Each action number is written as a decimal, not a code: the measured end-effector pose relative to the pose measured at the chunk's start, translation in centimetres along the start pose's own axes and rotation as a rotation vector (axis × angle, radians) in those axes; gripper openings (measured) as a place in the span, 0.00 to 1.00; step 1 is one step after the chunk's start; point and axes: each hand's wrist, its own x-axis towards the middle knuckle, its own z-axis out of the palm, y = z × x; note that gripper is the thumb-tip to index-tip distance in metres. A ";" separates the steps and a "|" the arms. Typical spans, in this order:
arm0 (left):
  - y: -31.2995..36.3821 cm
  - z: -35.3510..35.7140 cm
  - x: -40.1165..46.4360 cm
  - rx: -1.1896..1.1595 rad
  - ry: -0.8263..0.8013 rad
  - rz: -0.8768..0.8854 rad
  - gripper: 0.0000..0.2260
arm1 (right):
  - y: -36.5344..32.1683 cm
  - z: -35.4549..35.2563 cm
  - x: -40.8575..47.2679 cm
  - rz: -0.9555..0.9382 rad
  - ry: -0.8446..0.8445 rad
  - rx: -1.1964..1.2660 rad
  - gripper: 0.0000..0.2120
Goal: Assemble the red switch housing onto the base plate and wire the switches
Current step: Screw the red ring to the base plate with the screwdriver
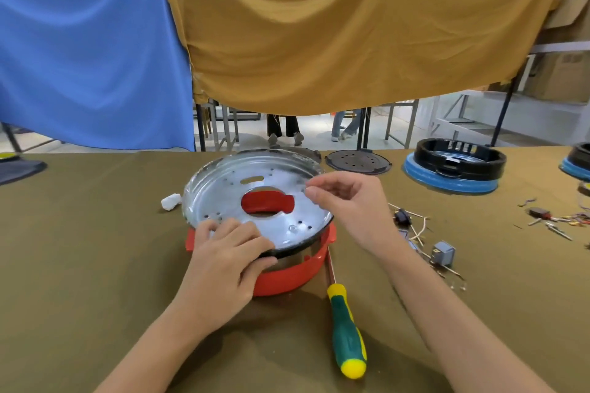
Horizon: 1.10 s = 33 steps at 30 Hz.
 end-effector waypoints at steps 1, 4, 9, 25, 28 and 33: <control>-0.1 -0.1 0.1 0.025 0.001 0.012 0.08 | 0.2 0.3 0.0 -0.001 -0.033 -0.029 0.05; -0.1 -0.3 0.2 0.081 0.007 0.055 0.09 | 0.4 0.7 -0.4 -0.034 -0.144 -0.277 0.06; -0.1 -0.9 0.3 0.154 0.028 0.078 0.05 | -0.3 -0.1 -0.5 -0.013 -0.247 -0.556 0.14; 0.3 -1.0 0.4 0.282 0.013 0.177 0.10 | -0.6 0.0 -0.4 0.072 -0.428 -0.662 0.10; 0.5 -0.8 0.4 0.297 0.023 0.191 0.15 | -0.6 -0.1 -0.4 0.108 -0.433 -0.662 0.11; 0.5 -0.6 0.4 0.292 0.033 0.204 0.16 | -0.5 0.0 -0.4 0.119 -0.419 -0.685 0.11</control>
